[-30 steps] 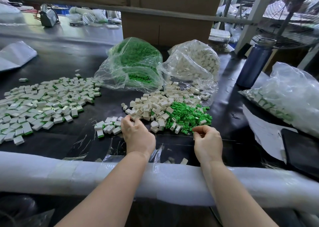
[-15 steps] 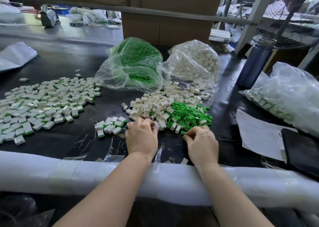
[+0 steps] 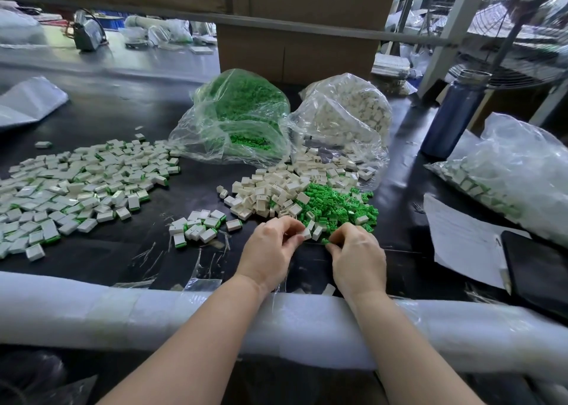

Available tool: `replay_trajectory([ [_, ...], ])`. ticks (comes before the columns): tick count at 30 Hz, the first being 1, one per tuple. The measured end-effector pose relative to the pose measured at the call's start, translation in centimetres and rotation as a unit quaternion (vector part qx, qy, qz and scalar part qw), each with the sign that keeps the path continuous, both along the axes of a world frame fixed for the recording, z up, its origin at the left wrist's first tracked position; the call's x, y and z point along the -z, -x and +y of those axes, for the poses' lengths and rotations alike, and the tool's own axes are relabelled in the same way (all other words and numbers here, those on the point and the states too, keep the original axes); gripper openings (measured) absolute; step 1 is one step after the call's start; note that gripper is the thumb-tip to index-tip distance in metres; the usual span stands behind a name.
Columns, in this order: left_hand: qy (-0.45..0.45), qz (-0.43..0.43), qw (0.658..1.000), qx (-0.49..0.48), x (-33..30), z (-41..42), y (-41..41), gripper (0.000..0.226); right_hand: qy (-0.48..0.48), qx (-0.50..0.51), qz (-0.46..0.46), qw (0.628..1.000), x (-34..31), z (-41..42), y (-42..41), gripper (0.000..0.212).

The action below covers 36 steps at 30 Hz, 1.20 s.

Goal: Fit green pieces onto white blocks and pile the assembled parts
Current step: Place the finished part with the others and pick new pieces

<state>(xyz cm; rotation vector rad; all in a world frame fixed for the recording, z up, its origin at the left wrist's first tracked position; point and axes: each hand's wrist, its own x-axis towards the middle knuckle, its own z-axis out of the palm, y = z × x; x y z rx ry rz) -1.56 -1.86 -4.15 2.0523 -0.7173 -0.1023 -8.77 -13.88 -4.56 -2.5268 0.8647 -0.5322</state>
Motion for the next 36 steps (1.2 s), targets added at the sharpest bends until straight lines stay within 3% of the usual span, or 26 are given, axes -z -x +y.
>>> replay_trajectory([
  [3, -0.006, -0.006, 0.999, 0.041, 0.08, -0.07, 0.03, 0.027, -0.032, -0.015, -0.046, 0.998, -0.01, -0.01, 0.02, 0.007],
  [5, -0.018, -0.006, 0.998, 0.061, 0.17, -0.15, 0.04, 0.03, -0.079, -0.037, -0.099, 0.991, -0.05, -0.06, 0.16, 0.018],
  [13, 0.029, 0.049, 0.995, 0.078, 0.23, 0.02, -0.15, 0.013, -0.2, -0.104, -0.216, 0.95, -0.51, -0.02, 0.42, 0.029],
  [23, 0.093, 0.12, 0.985, 0.082, 0.15, 0.1, -0.06, 0.016, -0.26, -0.134, -0.243, 0.925, -0.74, -0.19, 0.63, 0.026],
  [36, 0.117, 0.15, 0.978, 0.085, 0.14, 0.11, -0.19, 0.02, -0.288, -0.135, -0.24, 0.917, -0.61, -0.27, 0.6, 0.019],
])
